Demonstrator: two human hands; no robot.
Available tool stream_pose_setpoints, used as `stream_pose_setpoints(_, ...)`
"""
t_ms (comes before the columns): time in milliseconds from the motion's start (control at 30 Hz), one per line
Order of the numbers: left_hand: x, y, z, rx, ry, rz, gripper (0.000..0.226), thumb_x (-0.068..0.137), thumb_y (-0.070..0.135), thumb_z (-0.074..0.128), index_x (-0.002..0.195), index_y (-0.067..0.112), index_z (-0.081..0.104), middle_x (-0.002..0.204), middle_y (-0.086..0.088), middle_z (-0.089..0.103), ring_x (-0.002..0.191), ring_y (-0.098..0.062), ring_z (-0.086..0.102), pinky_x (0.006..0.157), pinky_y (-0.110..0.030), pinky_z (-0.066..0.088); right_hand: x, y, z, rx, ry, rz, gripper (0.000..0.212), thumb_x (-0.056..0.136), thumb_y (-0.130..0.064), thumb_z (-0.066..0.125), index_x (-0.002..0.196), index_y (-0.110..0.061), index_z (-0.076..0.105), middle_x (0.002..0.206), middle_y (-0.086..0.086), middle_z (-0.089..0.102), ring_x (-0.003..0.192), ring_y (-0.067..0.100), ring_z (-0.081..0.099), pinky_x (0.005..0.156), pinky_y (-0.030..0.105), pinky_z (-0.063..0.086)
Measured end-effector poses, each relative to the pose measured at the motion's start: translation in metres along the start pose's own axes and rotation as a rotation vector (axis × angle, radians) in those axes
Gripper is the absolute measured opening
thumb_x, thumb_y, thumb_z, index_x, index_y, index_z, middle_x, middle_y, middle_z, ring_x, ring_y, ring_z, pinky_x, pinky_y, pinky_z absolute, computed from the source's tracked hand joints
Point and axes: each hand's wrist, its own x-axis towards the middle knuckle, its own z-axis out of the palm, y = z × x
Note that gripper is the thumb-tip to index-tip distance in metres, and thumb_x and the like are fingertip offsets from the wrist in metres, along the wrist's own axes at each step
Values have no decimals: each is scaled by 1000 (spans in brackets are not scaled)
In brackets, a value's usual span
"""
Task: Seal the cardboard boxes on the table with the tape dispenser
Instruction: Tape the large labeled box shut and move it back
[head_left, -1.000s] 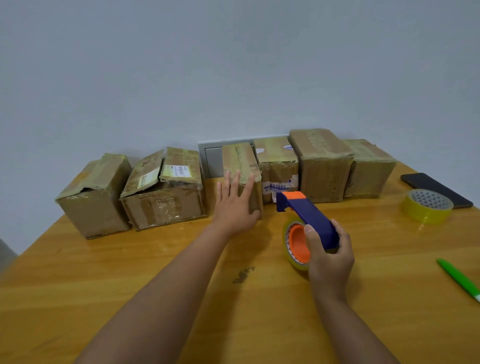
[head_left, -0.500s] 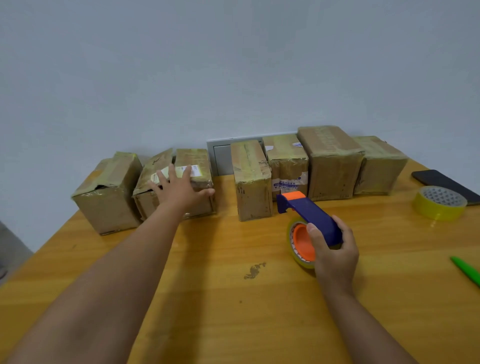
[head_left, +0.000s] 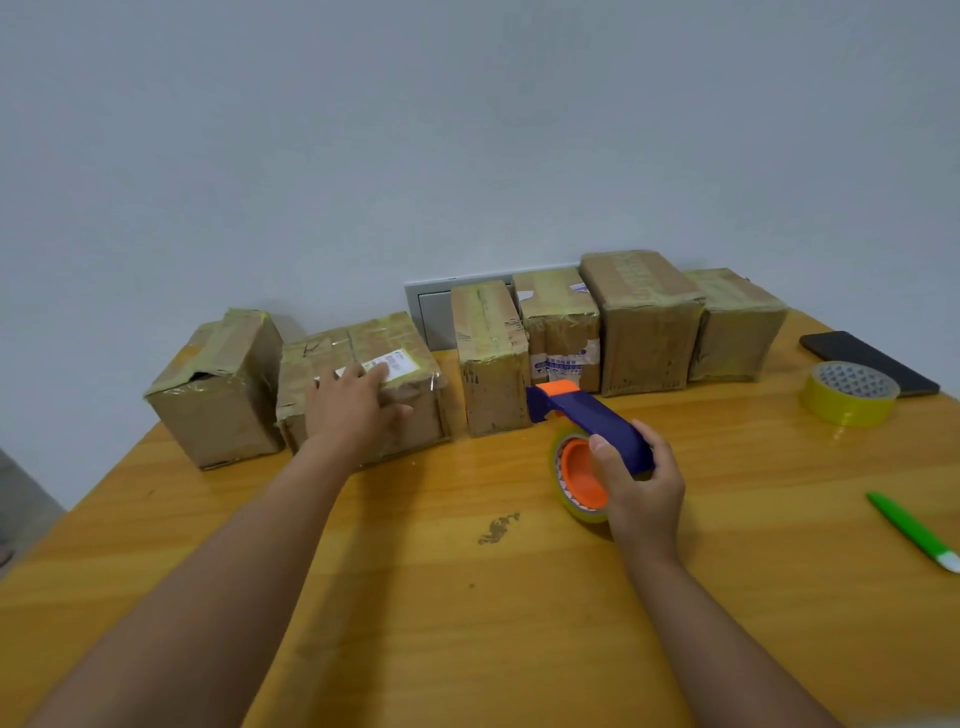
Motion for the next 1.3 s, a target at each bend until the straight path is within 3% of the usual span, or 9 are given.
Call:
stream_pose_setpoints(167,-41,15,-12,-52,59,13,67,80,74,54,122,22,54,126,0,61,119,-29,48,95,-41,41,-1,-3,-4,42,-2,33,57,83,-34,75,134,-20,53,121,-2,57,107,16,57,71,19,48)
stream_pose_setpoints(500,-108,16,-43,-119,37,135,64,83,74,50,125,26,58,125,3,60,116,-22,48,95,-35,40,-30,-52,-4,24,-97,-108,54,80,-35,78,128,-18,59,116,0,61,102,15,60,73,16,46)
stream_pose_setpoints(667,-144,21,-61,-94,51,218,65,83,75,48,123,25,59,122,3,61,109,-19,49,89,-33,39,-51,-90,-5,93,-136,-192,35,84,-23,76,116,-24,60,113,-6,62,95,2,59,76,14,51)
stream_pose_setpoints(800,-180,34,-75,-142,57,269,66,83,75,48,124,26,60,120,5,61,105,-16,47,85,-30,38,-65,-113,-9,102,-182,-238,38,85,-27,76,120,-23,60,120,-3,61,102,4,59,81,17,50)
stream_pose_setpoints(933,-211,35,-83,-221,43,351,69,86,71,50,144,34,42,146,7,44,129,-16,37,102,-32,34,-77,-129,-14,99,-221,-292,36,86,-28,74,118,-26,59,108,-12,61,92,-6,59,75,14,50)
stream_pose_setpoints(1033,-225,24,-82,-230,15,378,69,91,63,49,152,42,22,162,5,17,148,-20,14,118,-38,16,-81,-134,-17,101,-245,-295,36,86,-28,74,118,-28,58,108,-14,61,98,3,61,78,20,53)
stream_pose_setpoints(1100,-229,20,-76,-274,36,380,59,97,53,48,151,41,28,161,4,24,148,-20,20,117,-36,21,-82,-135,-18,102,-270,-289,37,85,-29,74,119,-28,58,110,-11,62,102,10,61,80,25,54)
stream_pose_setpoints(1200,-230,21,-73,-335,74,359,54,98,49,49,148,39,35,156,7,36,142,-18,34,107,-35,35,-83,-137,-18,87,-315,-293,42,85,-28,75,124,-20,60,115,-1,62,102,11,61,75,18,53)
stream_pose_setpoints(1300,-228,29,-72,-320,89,354,54,99,48,47,150,36,33,156,7,35,143,-18,33,111,-34,32,-84,-141,-16,46,-382,-302,53,79,-39,75,126,-19,59,115,0,61,102,11,60,72,15,51)
